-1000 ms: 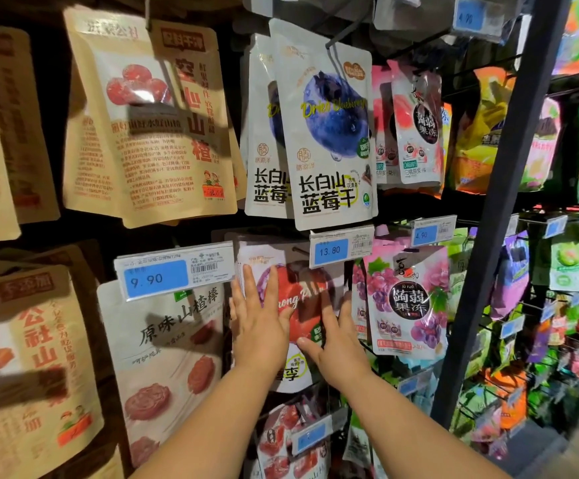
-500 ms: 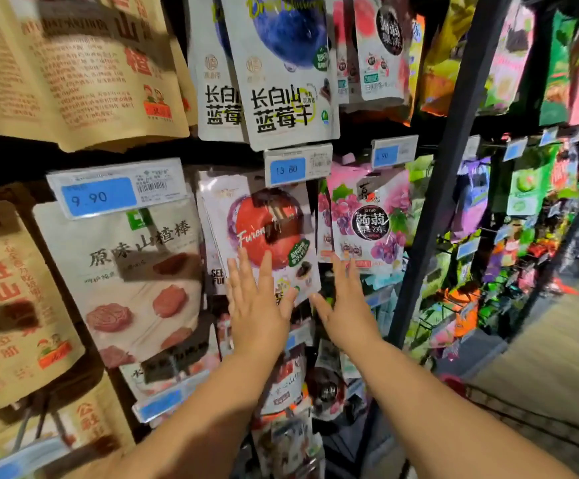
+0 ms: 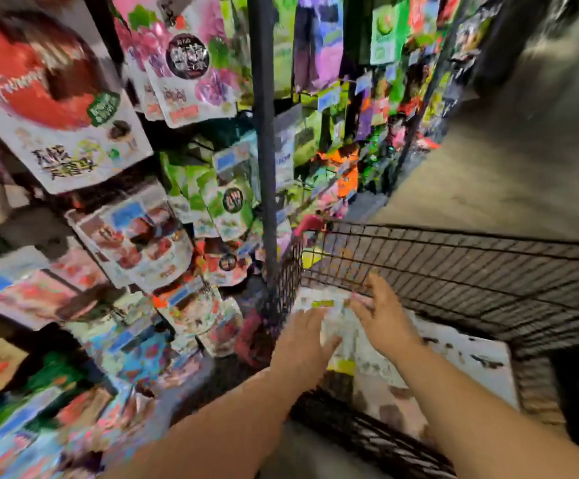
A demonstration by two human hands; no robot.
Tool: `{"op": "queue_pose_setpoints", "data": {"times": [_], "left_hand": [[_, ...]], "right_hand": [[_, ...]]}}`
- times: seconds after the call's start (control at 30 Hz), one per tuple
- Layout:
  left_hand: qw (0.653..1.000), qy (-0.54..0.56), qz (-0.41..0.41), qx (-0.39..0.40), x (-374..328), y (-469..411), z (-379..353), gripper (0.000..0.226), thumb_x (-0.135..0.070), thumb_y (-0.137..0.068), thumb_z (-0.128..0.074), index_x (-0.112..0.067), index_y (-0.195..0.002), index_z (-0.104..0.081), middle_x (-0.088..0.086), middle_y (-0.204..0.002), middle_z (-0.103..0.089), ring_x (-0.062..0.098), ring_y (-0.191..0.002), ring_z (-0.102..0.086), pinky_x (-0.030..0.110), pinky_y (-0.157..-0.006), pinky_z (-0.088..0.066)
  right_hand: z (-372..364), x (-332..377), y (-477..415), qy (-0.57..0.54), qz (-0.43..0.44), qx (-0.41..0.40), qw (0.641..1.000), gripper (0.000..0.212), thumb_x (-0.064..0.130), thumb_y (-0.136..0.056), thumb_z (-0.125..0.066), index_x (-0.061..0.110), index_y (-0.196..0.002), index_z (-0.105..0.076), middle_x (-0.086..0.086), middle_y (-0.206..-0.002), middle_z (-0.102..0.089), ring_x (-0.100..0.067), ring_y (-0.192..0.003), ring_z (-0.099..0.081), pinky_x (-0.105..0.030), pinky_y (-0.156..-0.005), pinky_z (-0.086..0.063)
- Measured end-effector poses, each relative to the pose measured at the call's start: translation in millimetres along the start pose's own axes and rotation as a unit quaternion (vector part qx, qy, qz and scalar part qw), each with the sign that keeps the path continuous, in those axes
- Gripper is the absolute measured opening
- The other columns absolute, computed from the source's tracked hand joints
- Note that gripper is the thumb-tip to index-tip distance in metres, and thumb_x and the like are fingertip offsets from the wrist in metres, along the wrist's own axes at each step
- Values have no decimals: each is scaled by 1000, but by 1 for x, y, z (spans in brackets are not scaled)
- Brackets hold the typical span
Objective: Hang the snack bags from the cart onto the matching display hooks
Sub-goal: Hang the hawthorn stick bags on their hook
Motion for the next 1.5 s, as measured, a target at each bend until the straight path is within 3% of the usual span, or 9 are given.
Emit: {"op": "queue_pose_setpoints", "data": {"times": [0.3, 0.5, 0.77, 0.9, 1.07, 1.17, 1.33, 1.43, 1.5], "left_hand": [[981, -131, 32, 142, -23, 19, -24, 50, -65, -95, -23, -39, -130, -49, -5, -116, -66, 22, -107, -61, 33, -76, -42], [961, -167, 15, 219, -25, 40, -29, 48, -66, -94, -27, -42, -120, -59, -6, -121, -64, 21, -111, -58, 33, -82, -45], [952, -145, -21, 268, -4, 78, -41, 50, -66, -93, -29, -31, -92, -65, -8, -86, -70, 13, -81, -64, 39, -76, -55], [951, -148, -35, 270, -3, 83, -40, 49, -64, -94, -30, -29, -92, -65, -6, -86, -70, 13, -80, -63, 37, -74, -54], [950, -152, -28, 272, 2, 78, -36, 44, -65, -93, -32, -33, -85, -62, -7, -81, -66, 12, -77, -61, 37, -73, -53], [952, -157, -24, 262, 2, 78, -37, 45, -65, -92, -35, -30, -74, -57, -7, -70, -59, 9, -69, -56, 32, -68, -50], [950, -164, -7, 266, 3, 74, -37, 44, -69, -90, -35, -37, -98, -65, -12, -82, -65, 8, -81, -59, 30, -75, -50], [950, -168, -5, 263, 0, 73, -37, 43, -68, -90, -37, -36, -98, -65, -11, -82, -66, 8, -81, -60, 30, -76, -50], [952, -169, -3, 257, 0, 72, -38, 44, -69, -89, -37, -36, -95, -64, -10, -79, -64, 7, -78, -59, 30, -74, -50]], "right_hand": [[10, -138, 67, 48, -200, 149, 967, 71, 44, -99, -47, 19, -155, -11, -16, -154, -33, -32, -134, -43, -34, -104, -38], [-9, -163, 86, 85, -248, 250, 932, 77, 48, -99, -45, 14, -155, -7, -16, -157, -29, -33, -139, -37, -36, -111, -34], [-41, -176, 99, 107, -288, 333, 891, 73, 30, -93, -58, 13, -152, -19, -15, -153, -35, -34, -135, -39, -41, -112, -34], [-30, -195, 86, 116, -297, 318, 893, 88, 46, -91, -61, 8, -154, -14, -15, -157, -29, -32, -138, -37, -38, -112, -34], [-32, -221, 85, 50, -361, 281, 888, 64, 22, -94, -63, -3, -145, -32, -22, -148, -41, -36, -132, -45, -40, -104, -40], [-44, -246, 91, -19, -403, 234, 885, 51, 19, -84, -75, 7, -129, -56, -16, -134, -57, -34, -124, -53, -42, -98, -46], [-82, -321, 80, -129, -427, 129, 886, 51, 2, -66, -80, 6, -113, -63, -18, -103, -71, -34, -95, -67, -53, -85, -56], [-99, -334, 75, -156, -441, 111, 877, 57, 23, -58, -83, 13, -111, -65, -17, -97, -72, -36, -86, -69, -60, -77, -57], [-84, -284, 76, -118, -416, 147, 890, 53, 29, -73, -79, 9, -119, -62, -17, -114, -68, -35, -102, -65, -49, -91, -54]]}}
Point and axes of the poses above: each hand's wrist, its own y-axis away from the middle knuckle, its own z-axis out of the back of the hand, x = y × z, the point moved 3 cm from there along -y, towards the middle knuckle
